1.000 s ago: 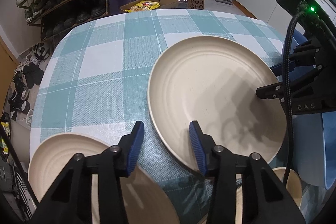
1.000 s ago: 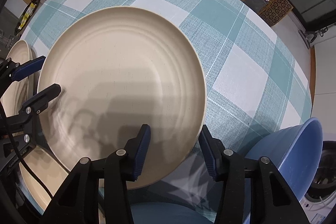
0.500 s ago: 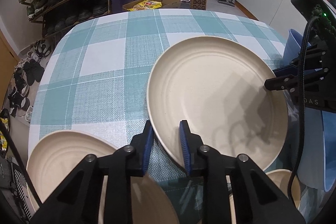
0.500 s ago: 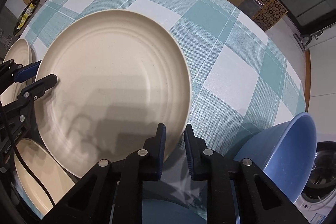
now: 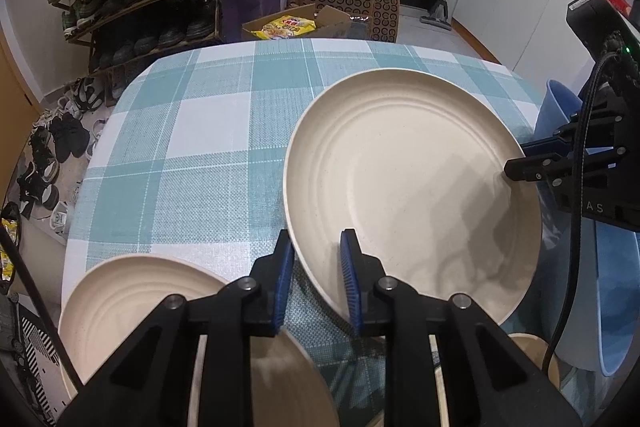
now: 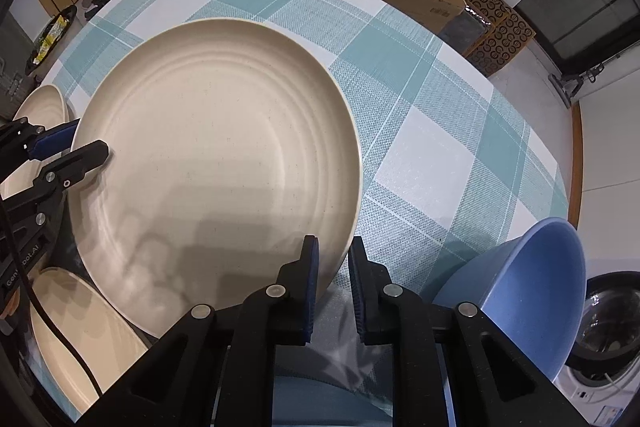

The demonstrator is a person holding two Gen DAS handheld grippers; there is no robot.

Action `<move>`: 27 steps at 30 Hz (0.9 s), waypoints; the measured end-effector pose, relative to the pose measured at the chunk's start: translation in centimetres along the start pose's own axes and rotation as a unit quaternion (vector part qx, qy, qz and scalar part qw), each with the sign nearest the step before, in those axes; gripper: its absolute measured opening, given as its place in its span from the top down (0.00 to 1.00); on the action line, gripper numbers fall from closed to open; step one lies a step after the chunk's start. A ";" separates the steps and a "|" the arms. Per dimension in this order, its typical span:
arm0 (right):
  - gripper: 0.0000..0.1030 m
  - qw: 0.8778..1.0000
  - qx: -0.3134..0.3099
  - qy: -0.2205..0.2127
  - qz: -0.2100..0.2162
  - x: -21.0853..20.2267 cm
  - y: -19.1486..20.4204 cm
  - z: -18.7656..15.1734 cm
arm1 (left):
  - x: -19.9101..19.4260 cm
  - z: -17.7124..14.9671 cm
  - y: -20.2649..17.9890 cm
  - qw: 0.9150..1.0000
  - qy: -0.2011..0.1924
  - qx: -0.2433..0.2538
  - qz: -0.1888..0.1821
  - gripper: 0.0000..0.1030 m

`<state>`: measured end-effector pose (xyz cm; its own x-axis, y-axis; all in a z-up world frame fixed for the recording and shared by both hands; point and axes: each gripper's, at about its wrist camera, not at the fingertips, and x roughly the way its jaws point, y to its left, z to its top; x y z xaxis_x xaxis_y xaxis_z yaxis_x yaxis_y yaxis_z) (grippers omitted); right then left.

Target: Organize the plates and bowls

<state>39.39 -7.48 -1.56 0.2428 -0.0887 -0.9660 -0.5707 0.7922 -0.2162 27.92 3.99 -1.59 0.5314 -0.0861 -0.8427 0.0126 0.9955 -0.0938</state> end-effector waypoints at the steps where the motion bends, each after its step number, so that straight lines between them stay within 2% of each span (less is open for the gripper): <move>1: 0.85 1.000 0.000 -0.002 -0.001 -0.4 0.1 -0.2 | -0.2 0.1 0.0 1.000 -0.002 0.000 0.000 0.79; 27: 0.85 0.997 -0.004 -0.074 -0.004 -8.1 2.0 -1.8 | -8.1 -1.0 0.7 0.997 -0.067 -0.019 0.016 0.79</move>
<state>34.92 -6.27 5.61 0.3592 -0.0044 -0.9333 -0.5752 0.7865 -0.2250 22.79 5.37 4.59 0.6399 -0.0462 -0.7670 -0.0360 0.9953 -0.0900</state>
